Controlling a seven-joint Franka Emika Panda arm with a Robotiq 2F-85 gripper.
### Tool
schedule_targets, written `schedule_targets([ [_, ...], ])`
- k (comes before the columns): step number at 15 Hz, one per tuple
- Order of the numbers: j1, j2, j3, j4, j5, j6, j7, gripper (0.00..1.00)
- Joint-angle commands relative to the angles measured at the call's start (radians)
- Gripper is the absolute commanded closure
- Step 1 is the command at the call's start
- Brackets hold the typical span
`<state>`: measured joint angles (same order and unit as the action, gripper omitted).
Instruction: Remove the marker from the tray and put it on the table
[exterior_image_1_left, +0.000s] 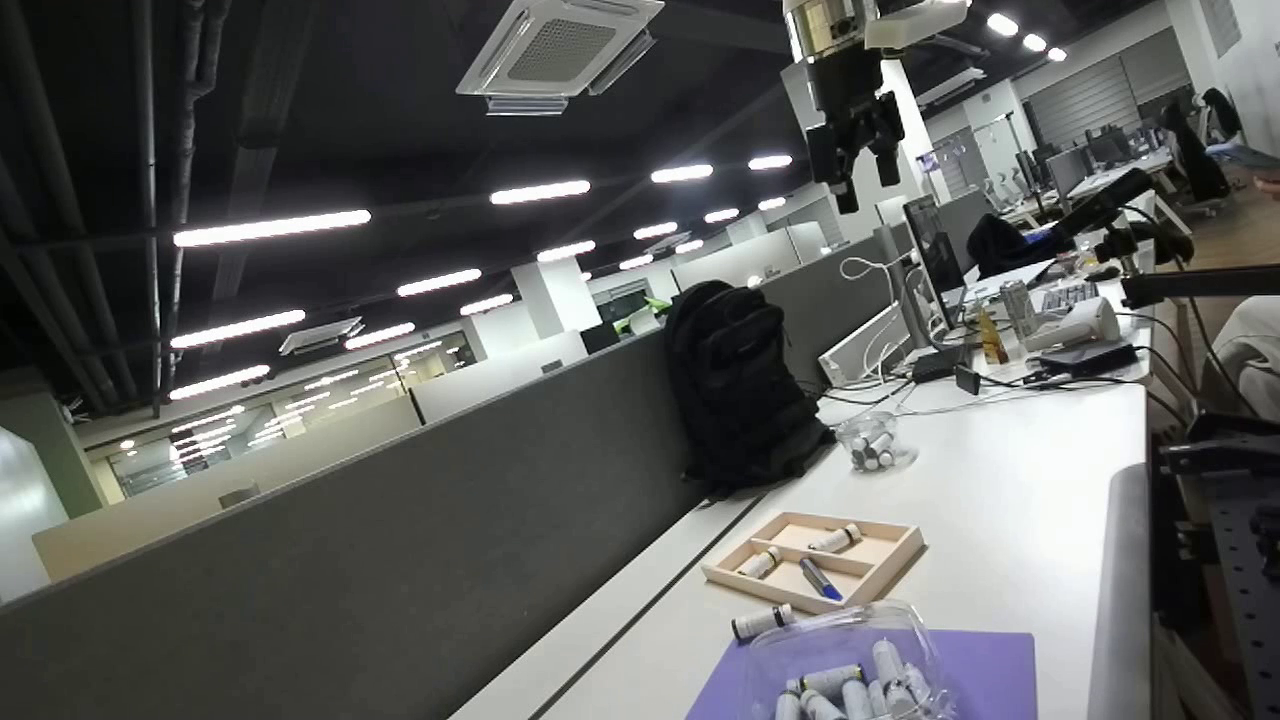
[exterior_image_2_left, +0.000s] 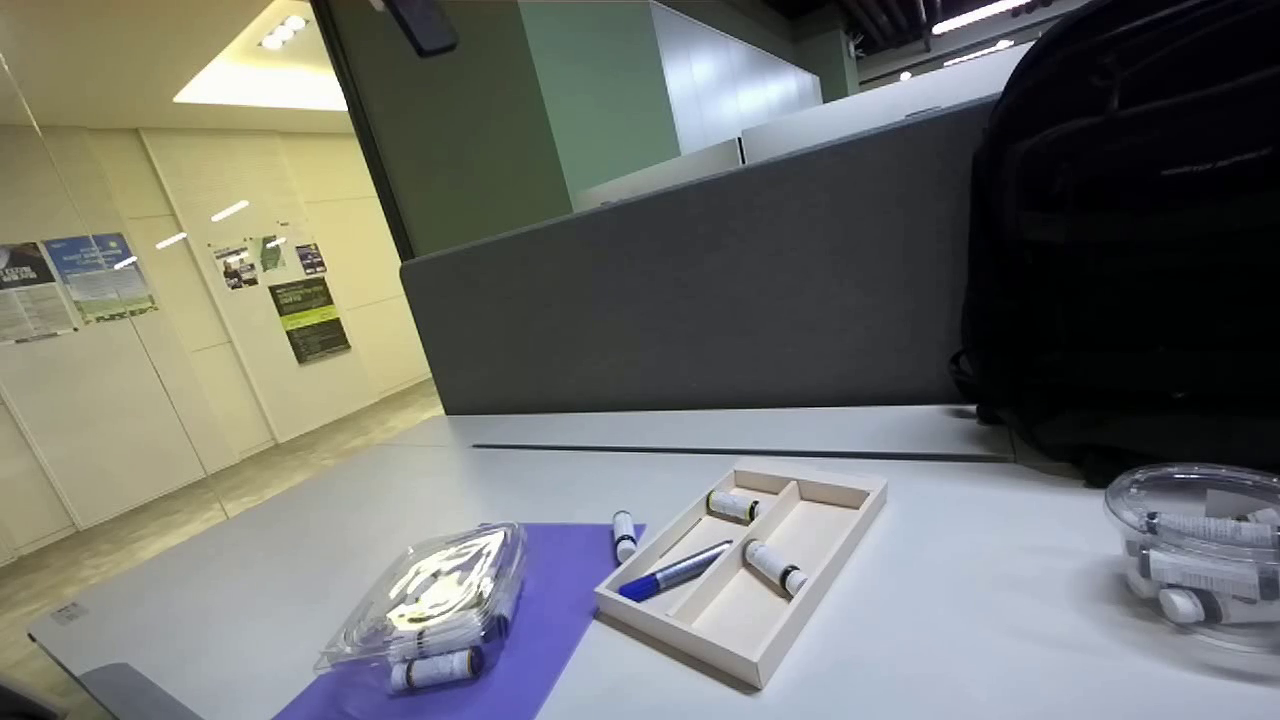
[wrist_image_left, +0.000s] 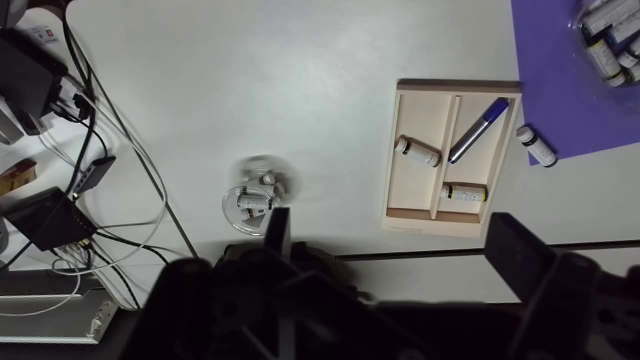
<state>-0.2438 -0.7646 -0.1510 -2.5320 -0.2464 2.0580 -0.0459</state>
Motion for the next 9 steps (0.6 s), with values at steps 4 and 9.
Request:
schedule_targets([
  [4,-0.002,0.082,-0.011,0.015,0.011,0.081,0.049,0.0],
  [9,-0.016,0.285,-0.019,0.041,0.034,0.294,0.116,0.0],
])
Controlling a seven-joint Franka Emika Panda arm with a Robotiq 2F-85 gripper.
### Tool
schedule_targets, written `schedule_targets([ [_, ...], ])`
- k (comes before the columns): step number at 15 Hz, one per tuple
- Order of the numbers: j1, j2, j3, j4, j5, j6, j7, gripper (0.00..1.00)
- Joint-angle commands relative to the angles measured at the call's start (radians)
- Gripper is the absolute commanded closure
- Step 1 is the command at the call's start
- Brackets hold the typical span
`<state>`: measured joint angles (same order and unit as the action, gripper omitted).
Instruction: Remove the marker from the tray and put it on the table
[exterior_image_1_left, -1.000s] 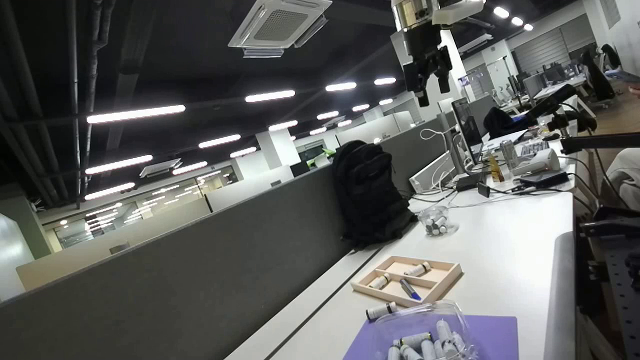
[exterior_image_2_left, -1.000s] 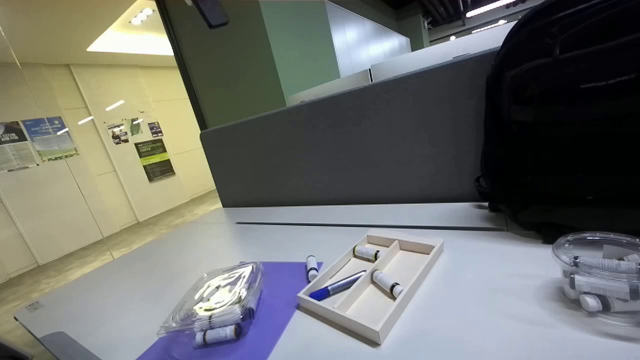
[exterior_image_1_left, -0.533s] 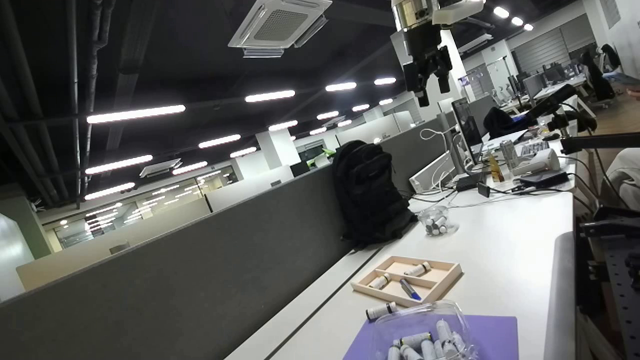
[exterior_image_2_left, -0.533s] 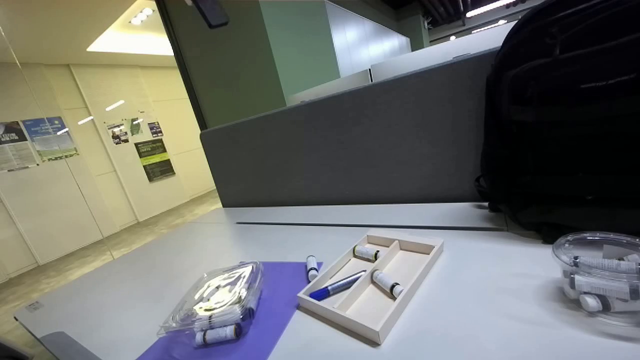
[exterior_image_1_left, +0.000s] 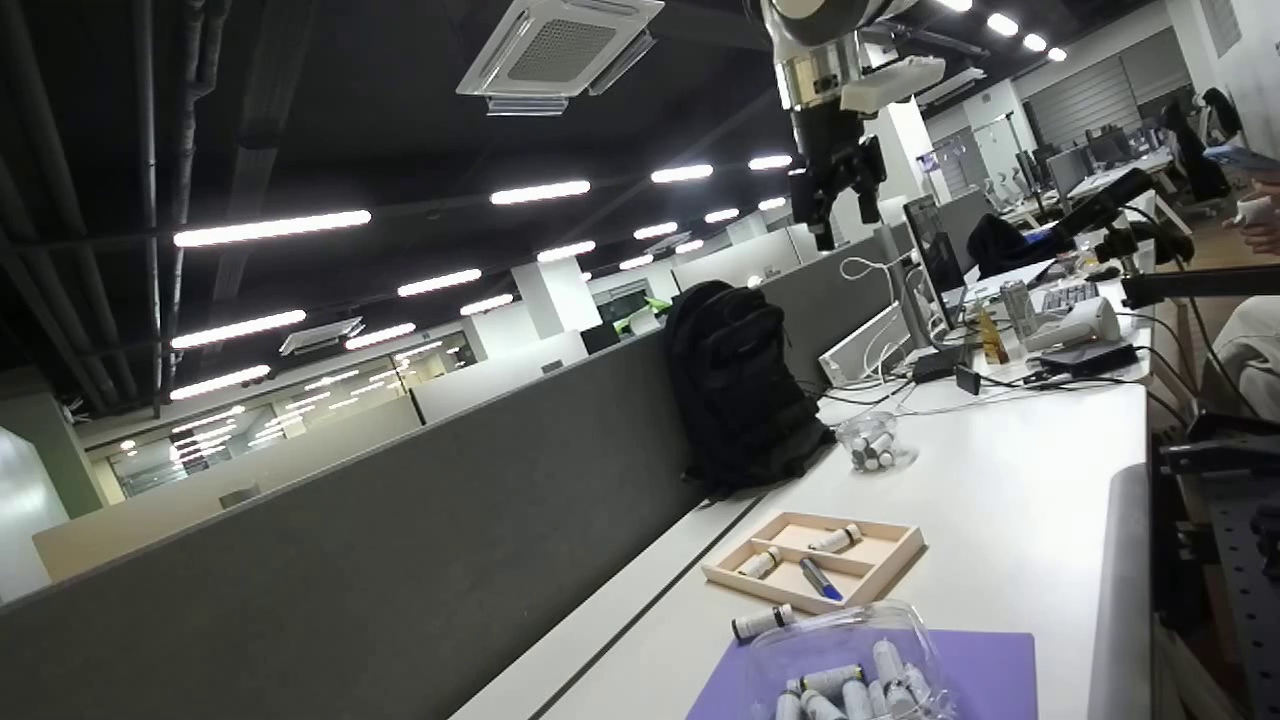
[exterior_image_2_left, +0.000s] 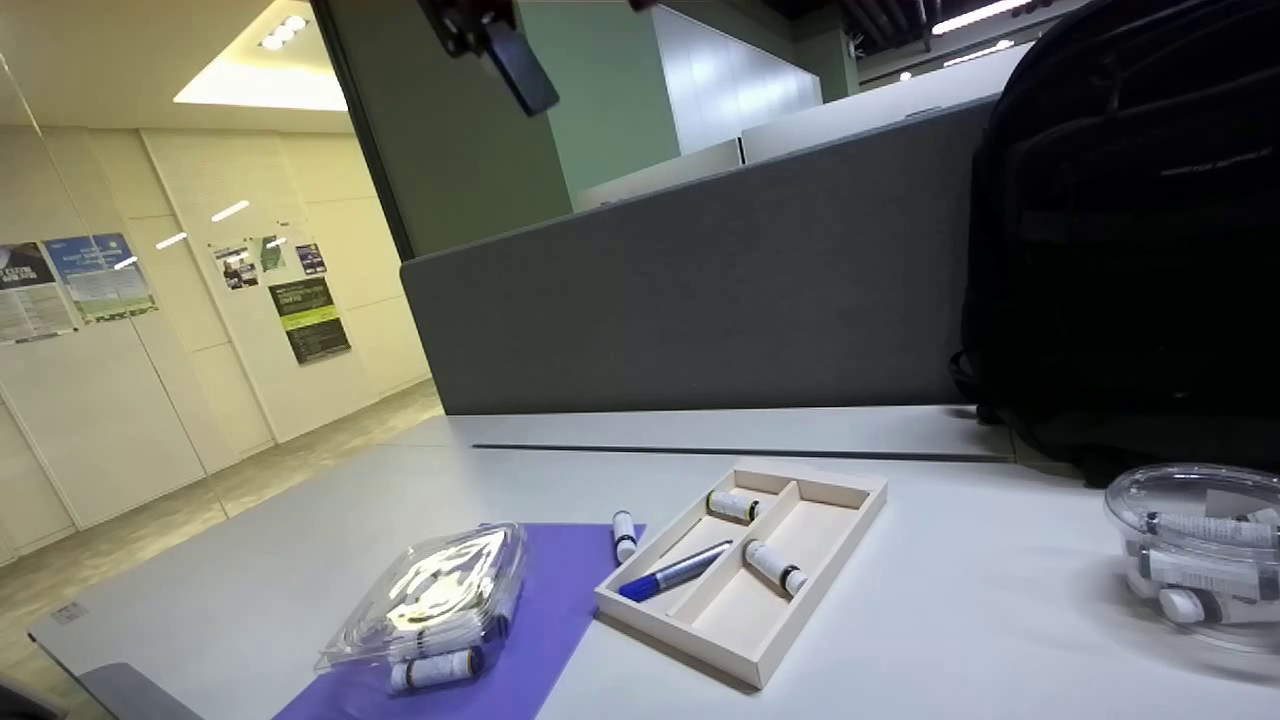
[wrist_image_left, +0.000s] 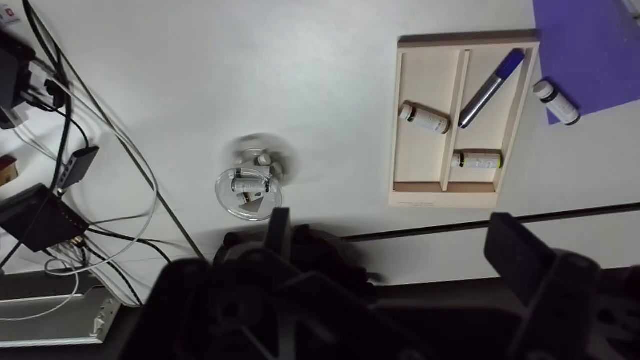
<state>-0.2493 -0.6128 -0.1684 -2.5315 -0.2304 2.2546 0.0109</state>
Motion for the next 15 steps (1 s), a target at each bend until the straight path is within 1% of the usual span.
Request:
schedule_targets([
  [1,-0.014,0.183,0.002,0.05,0.023,0.138,0.075,0.0],
  [3,-0.013,0.28,0.006,0.073,0.039,0.206,0.09,0.0],
  [6,-0.007,0.401,0.017,0.104,0.053,0.255,0.121,0.0],
  [8,-0.001,0.47,0.022,0.119,0.066,0.294,0.162,0.0],
  [11,0.047,0.561,0.028,0.134,0.182,0.374,0.167,0.0],
  [13,0.085,0.617,0.041,0.145,0.29,0.393,0.145,0.0],
  [15,0.117,0.665,0.063,0.155,0.366,0.395,0.124,0.0],
])
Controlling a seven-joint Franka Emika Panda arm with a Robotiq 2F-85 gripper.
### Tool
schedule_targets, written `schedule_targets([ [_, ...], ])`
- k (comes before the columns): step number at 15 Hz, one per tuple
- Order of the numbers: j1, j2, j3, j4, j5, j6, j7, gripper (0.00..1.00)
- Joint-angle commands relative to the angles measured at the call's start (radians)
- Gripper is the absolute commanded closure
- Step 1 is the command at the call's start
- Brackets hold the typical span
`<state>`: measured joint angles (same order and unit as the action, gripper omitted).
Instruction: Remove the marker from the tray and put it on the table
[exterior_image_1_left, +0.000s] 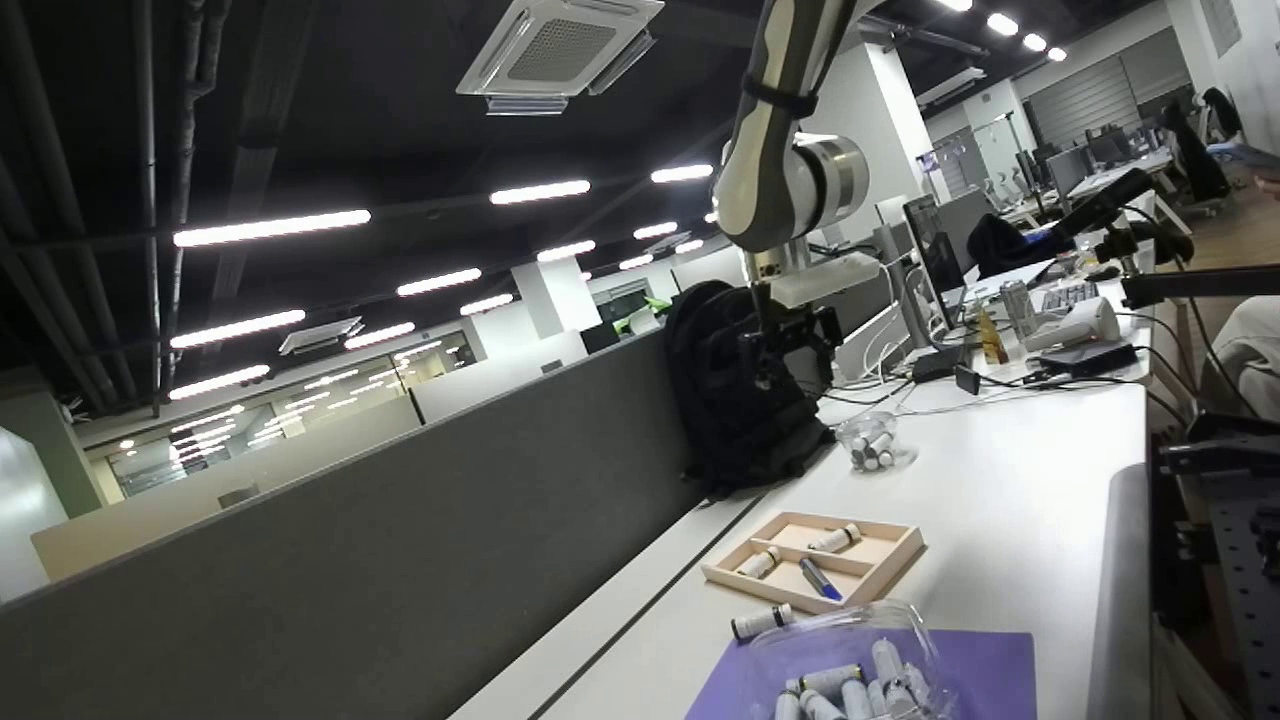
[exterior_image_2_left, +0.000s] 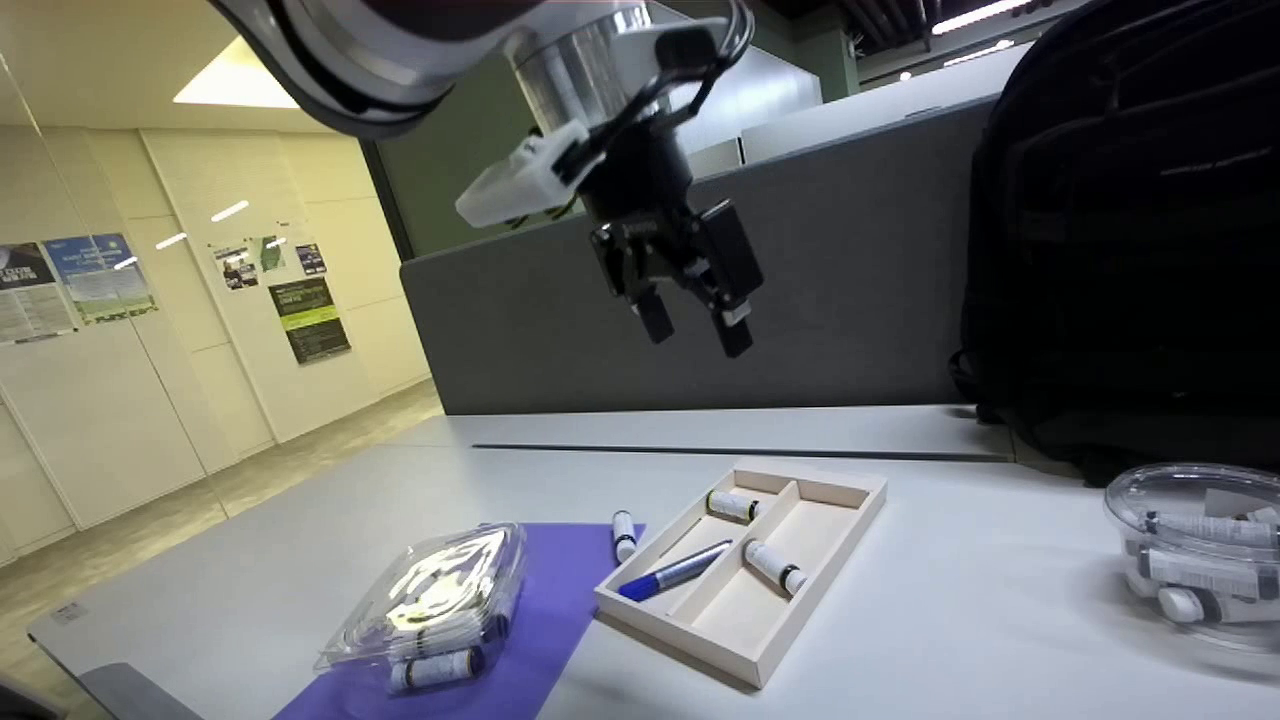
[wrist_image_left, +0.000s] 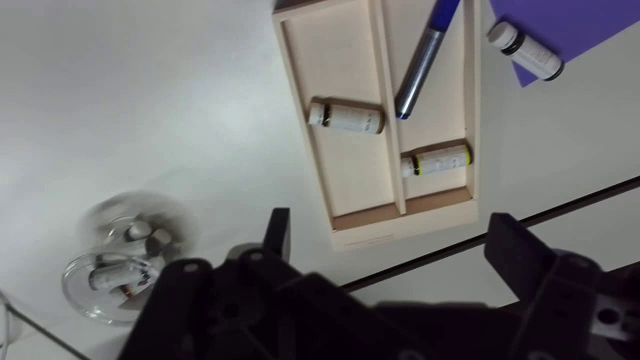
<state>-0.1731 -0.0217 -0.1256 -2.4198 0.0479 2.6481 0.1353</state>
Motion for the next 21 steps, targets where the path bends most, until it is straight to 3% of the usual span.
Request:
schedule_targets([
  [1,0.052,0.089,0.029,0.05,0.111,-0.008,-0.011,0.0],
  [9,0.064,0.105,0.036,0.04,0.131,0.024,-0.012,0.0],
  [15,0.072,0.258,0.105,0.084,0.38,0.247,-0.019,0.0],
  [21,0.027,0.423,0.237,0.178,0.61,0.339,-0.076,0.0],
])
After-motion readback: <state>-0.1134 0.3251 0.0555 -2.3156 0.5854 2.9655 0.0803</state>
